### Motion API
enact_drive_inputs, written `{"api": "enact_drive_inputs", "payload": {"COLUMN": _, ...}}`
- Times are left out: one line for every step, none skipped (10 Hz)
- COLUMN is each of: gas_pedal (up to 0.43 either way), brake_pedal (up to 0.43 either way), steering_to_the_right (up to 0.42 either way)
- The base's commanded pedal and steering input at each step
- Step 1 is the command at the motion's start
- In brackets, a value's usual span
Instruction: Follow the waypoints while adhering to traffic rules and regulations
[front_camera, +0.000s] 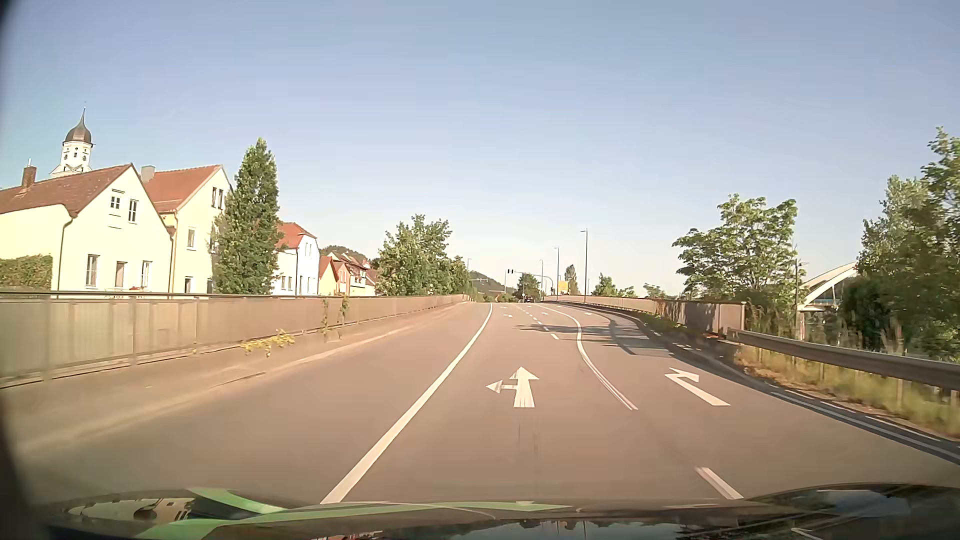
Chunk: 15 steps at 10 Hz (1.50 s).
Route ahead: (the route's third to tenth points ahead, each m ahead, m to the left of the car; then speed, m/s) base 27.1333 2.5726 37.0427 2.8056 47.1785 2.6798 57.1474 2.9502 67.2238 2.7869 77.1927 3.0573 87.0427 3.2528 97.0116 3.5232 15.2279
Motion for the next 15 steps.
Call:
{"api": "enact_drive_inputs", "payload": {"gas_pedal": 0.150, "brake_pedal": 0.000, "steering_to_the_right": 0.005}}
{"api": "enact_drive_inputs", "payload": {"gas_pedal": 0.150, "brake_pedal": 0.000, "steering_to_the_right": 0.005}}
{"api": "enact_drive_inputs", "payload": {"gas_pedal": 0.150, "brake_pedal": 0.000, "steering_to_the_right": 0.004}}
{"api": "enact_drive_inputs", "payload": {"gas_pedal": 0.150, "brake_pedal": 0.000, "steering_to_the_right": 0.003}}
{"api": "enact_drive_inputs", "payload": {"gas_pedal": 0.138, "brake_pedal": 0.000, "steering_to_the_right": 0.003}}
{"api": "enact_drive_inputs", "payload": {"gas_pedal": 0.118, "brake_pedal": 0.000, "steering_to_the_right": 0.003}}
{"api": "enact_drive_inputs", "payload": {"gas_pedal": 0.118, "brake_pedal": 0.000, "steering_to_the_right": 0.003}}
{"api": "enact_drive_inputs", "payload": {"gas_pedal": 0.118, "brake_pedal": 0.000, "steering_to_the_right": 0.002}}
{"api": "enact_drive_inputs", "payload": {"gas_pedal": 0.118, "brake_pedal": 0.000, "steering_to_the_right": 0.001}}
{"api": "enact_drive_inputs", "payload": {"gas_pedal": 0.118, "brake_pedal": 0.000, "steering_to_the_right": 0.001}}
{"api": "enact_drive_inputs", "payload": {"gas_pedal": 0.118, "brake_pedal": 0.000, "steering_to_the_right": 0.001}}
{"api": "enact_drive_inputs", "payload": {"gas_pedal": 0.118, "brake_pedal": 0.000, "steering_to_the_right": 0.000}}
{"api": "enact_drive_inputs", "payload": {"gas_pedal": 0.118, "brake_pedal": 0.000, "steering_to_the_right": 0.000}}
{"api": "enact_drive_inputs", "payload": {"gas_pedal": 0.118, "brake_pedal": 0.000, "steering_to_the_right": -0.001}}
{"api": "enact_drive_inputs", "payload": {"gas_pedal": 0.118, "brake_pedal": 0.000, "steering_to_the_right": -0.003}}
